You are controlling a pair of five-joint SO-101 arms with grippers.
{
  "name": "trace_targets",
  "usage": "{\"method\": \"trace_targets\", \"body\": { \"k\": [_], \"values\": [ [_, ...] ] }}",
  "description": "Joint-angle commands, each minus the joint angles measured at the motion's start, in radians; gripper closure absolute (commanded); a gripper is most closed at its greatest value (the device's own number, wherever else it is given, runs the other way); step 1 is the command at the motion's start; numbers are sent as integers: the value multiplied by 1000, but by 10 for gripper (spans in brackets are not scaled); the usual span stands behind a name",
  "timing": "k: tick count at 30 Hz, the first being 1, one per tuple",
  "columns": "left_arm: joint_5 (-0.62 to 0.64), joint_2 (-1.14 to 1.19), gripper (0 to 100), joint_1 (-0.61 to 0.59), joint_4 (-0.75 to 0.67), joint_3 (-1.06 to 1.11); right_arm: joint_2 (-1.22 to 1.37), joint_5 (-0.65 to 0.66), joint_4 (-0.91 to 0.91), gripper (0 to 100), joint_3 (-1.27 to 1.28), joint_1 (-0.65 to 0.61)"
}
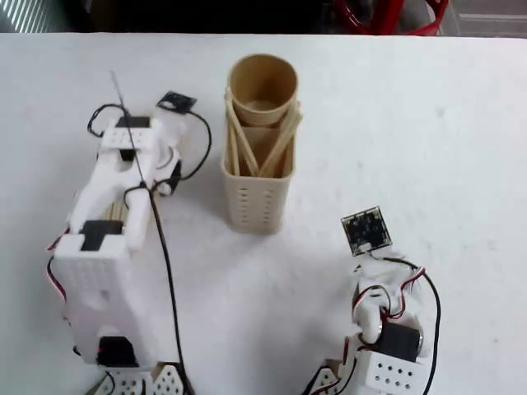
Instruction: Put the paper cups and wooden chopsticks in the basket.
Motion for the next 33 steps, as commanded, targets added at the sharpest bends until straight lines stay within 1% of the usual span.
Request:
{"method": "trace_targets", "body": {
  "k": [1,5,7,10,14,19,27,30,33],
  "values": [
    [-11,35,977,25,43,-66,-2,0,-2,981,9,4],
    [-12,24,979,18,43,-66,-2,0,-2,981,9,4],
    [-11,-8,979,-10,41,-66,-2,0,-2,981,9,4],
    [-9,-101,979,-44,44,-60,-2,0,-2,981,9,4],
    [18,-255,979,-44,8,18,-2,0,-2,981,9,4],
    [69,-458,979,-7,-14,89,-2,0,-2,981,9,4],
    [181,-771,979,44,-12,100,-2,0,-2,981,9,4],
    [198,-883,978,110,-20,91,-2,0,-2,981,9,4],
    [203,-958,977,191,-25,31,-2,0,-2,981,9,4]
  ]
}}
